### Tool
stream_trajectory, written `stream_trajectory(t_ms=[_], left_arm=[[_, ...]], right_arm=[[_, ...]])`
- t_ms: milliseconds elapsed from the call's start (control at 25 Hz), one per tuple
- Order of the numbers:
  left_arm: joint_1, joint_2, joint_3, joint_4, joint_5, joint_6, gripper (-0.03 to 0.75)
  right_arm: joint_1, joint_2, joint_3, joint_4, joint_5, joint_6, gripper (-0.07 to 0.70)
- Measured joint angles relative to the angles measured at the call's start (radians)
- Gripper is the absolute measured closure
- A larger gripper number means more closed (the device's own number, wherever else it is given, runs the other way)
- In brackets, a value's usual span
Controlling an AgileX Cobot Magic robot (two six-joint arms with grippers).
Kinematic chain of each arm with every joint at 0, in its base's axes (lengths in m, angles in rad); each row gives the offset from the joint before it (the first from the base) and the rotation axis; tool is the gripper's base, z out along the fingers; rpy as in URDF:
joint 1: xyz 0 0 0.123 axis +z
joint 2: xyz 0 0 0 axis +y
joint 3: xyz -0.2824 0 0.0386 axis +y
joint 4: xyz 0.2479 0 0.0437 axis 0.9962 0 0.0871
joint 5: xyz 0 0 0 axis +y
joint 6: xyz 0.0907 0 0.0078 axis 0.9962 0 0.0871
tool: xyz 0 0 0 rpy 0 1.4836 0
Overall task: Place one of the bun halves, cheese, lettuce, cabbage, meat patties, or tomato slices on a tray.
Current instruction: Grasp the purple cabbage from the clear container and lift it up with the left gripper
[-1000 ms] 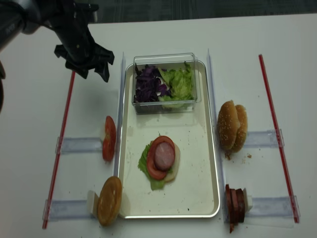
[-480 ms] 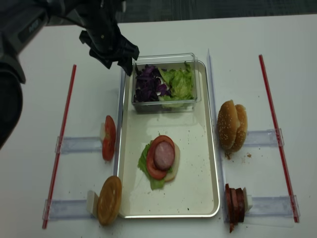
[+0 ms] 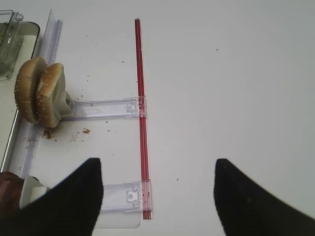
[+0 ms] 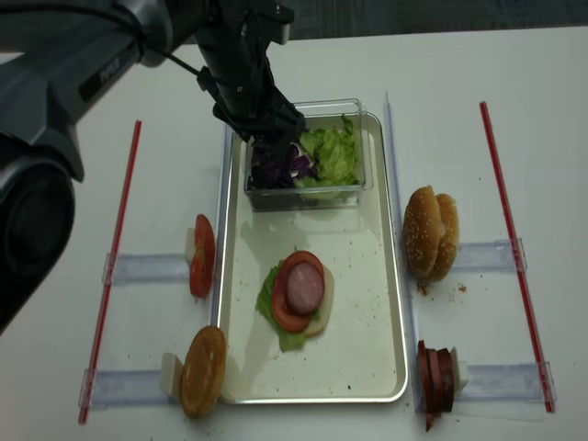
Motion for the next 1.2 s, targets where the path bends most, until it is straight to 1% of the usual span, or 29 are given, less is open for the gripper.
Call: stream_trajectory(t_ms=[80,240,600,1000,1200], left_arm=[[-0.015,0.001,0.000,-0.001,-0.006,0.000,0.245],[-0.024,0.002,0.000,-0.001,-0.017,0.001,0.245],[-0.024,0.007,0.000,-0.001,-0.052,0.001,0.245],[-0.024,0.009,0.000,-0.001,-0.118,0.019,0.253],[-0.024,0.024,-0.004,-0.001,-0.127,0.037,0.256]], right_arm=[[0.000,0.000,0.000,0.000,0.000,0.000,0.123],[0.000,0.000,0.000,0.000,0.000,0.000,0.123],[0.000,0.000,0.000,0.000,0.000,0.000,0.123],[0.000,0.000,0.000,0.000,0.000,0.000,0.123],[0.000,0.000,0.000,0.000,0.000,0.000,0.123]])
